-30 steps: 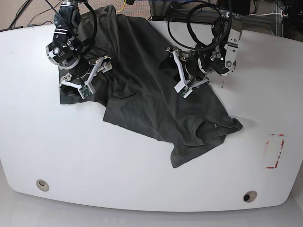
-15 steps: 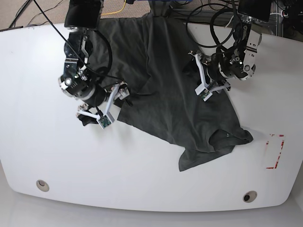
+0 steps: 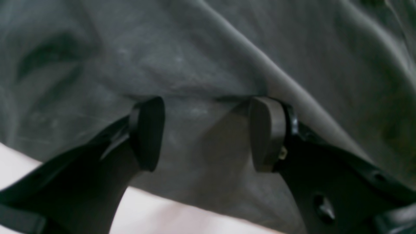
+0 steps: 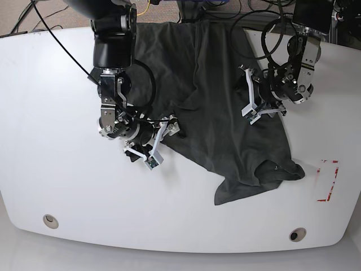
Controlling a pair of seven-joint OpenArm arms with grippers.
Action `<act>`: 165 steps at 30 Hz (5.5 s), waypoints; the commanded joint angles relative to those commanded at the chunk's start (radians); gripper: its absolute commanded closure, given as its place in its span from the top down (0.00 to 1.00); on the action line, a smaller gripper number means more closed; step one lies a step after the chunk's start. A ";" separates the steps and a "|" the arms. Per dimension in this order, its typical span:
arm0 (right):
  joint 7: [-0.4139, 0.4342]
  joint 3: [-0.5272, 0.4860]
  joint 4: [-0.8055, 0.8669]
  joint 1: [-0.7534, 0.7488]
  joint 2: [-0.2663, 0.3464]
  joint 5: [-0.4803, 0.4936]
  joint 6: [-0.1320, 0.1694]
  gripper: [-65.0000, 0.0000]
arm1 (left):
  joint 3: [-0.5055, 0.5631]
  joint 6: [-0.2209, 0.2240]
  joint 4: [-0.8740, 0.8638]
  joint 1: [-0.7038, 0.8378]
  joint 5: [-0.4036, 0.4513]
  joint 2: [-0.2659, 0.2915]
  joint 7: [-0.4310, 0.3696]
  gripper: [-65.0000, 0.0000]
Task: Layout the t-shirt on the table in an organized manner, then fold the t-shirt properly
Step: 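Hold the shirt up with both grippers, letting it hang down, then lower the shirt with both grippers, laying it across the table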
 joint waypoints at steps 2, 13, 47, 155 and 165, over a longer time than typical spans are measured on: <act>0.021 0.003 -0.055 0.012 0.000 0.000 0.000 1.00 | 0.000 0.000 0.000 0.000 0.000 0.000 0.000 0.59; 0.110 0.002 -0.193 0.025 0.000 0.000 0.000 1.00 | -0.020 -0.003 0.002 0.000 -0.002 0.008 0.000 0.59; 0.032 -0.003 -0.118 -0.017 -0.038 -0.006 0.000 0.04 | -0.110 -0.005 0.058 -0.041 -0.002 0.041 0.000 0.59; -0.318 0.238 0.749 -0.359 0.126 0.172 0.000 0.02 | 0.117 0.012 -0.364 -0.377 0.331 -0.034 0.029 0.13; -0.318 0.238 0.755 -0.370 0.120 0.173 0.000 0.02 | 0.117 -0.057 -0.301 -0.453 0.331 0.014 0.057 0.14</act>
